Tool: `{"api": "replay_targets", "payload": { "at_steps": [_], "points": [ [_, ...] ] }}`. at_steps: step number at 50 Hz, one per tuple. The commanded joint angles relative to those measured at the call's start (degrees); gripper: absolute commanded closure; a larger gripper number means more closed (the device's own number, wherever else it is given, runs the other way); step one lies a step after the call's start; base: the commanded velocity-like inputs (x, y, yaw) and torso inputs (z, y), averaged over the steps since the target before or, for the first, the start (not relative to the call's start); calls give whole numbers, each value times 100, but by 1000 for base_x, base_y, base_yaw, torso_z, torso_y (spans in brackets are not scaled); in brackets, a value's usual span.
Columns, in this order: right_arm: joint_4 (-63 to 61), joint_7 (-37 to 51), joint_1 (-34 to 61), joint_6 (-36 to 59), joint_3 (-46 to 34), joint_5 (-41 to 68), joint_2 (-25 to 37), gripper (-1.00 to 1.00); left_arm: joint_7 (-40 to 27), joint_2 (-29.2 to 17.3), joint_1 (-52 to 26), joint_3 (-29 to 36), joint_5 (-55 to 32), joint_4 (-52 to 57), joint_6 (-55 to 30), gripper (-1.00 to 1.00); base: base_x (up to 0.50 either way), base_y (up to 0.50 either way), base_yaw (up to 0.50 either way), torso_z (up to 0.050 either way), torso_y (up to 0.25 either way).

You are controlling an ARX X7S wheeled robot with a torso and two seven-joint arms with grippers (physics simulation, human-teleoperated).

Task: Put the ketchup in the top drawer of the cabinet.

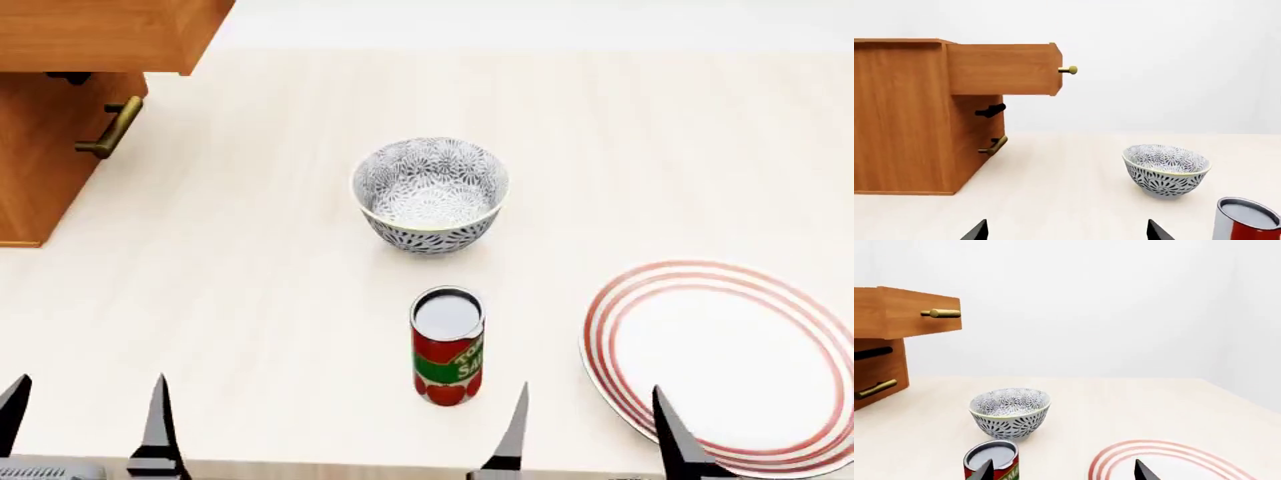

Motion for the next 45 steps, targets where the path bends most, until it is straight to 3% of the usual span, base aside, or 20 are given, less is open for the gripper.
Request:
{"api": "replay_targets", "payload": {
  "at_steps": [1,45],
  "points": [
    [-461,86,-108,37,3,152,111,-100,-145,-122,37,27,-126,709,-329,-100,160,0,0,0,0],
    [-254,343,93,152,-256,352,309,-100,-404,-372,-111,201,-330,289,-189,-100,486,0,0,0,0]
  ]
}}
